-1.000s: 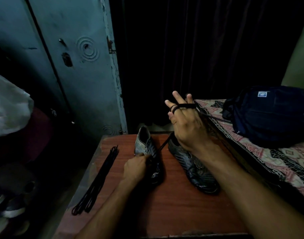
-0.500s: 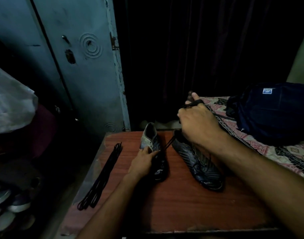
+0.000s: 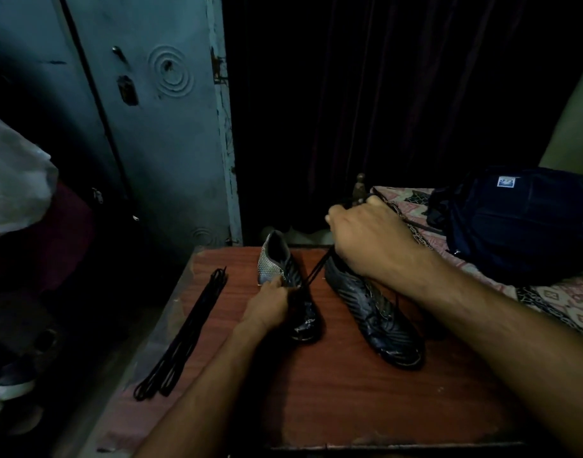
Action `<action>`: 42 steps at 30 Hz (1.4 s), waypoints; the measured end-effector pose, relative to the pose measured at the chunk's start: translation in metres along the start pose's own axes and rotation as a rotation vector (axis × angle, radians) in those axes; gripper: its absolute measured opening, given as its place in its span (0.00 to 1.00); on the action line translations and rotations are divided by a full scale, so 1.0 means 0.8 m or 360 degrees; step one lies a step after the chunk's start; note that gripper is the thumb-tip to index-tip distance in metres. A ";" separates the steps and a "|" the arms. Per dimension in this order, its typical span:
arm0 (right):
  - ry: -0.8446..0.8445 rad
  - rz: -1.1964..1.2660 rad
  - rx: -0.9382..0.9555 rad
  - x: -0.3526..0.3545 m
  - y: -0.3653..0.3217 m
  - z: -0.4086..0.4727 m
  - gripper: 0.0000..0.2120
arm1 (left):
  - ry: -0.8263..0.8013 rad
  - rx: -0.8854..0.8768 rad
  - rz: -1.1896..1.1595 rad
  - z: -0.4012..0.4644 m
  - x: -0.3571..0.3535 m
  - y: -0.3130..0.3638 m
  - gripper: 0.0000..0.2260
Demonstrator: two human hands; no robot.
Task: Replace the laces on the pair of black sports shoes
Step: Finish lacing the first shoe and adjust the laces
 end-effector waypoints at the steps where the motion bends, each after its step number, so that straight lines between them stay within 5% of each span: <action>1: 0.0161 0.0103 0.0039 0.006 -0.008 0.002 0.05 | -0.0008 0.0043 0.0071 0.000 0.001 0.000 0.20; 3: 0.0393 0.0366 0.0096 0.013 -0.026 0.006 0.09 | -0.0019 0.0094 0.0123 -0.001 0.004 0.001 0.21; 12: 0.0346 0.1295 0.0108 0.006 -0.036 0.018 0.19 | 0.0010 0.0038 0.0067 0.007 0.008 -0.019 0.23; 25: 0.0477 0.1226 0.0256 -0.004 -0.015 0.052 0.19 | 0.0359 -0.0165 -0.0278 0.009 -0.014 -0.044 0.22; 35: 0.0530 0.1537 0.0277 -0.021 -0.026 0.063 0.17 | 0.0684 -0.0388 -0.0645 0.003 -0.007 -0.053 0.15; 39: 0.0320 0.1247 0.0155 -0.057 -0.017 0.059 0.20 | 0.0884 -0.0473 -0.1006 -0.011 0.008 -0.045 0.06; 42: -0.0020 0.1070 0.0006 -0.108 -0.009 0.059 0.17 | 0.0662 -0.0530 -0.1476 -0.016 0.016 -0.041 0.05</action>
Point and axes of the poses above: each hand's wrist, its own z-axis towards the middle knuckle, its own x-axis out of the back of the hand, y = z × x, the point moved 4 cm from there along z, towards the middle knuckle, and after that the axes turned 10 degrees about -y, right-handed, at the moved point
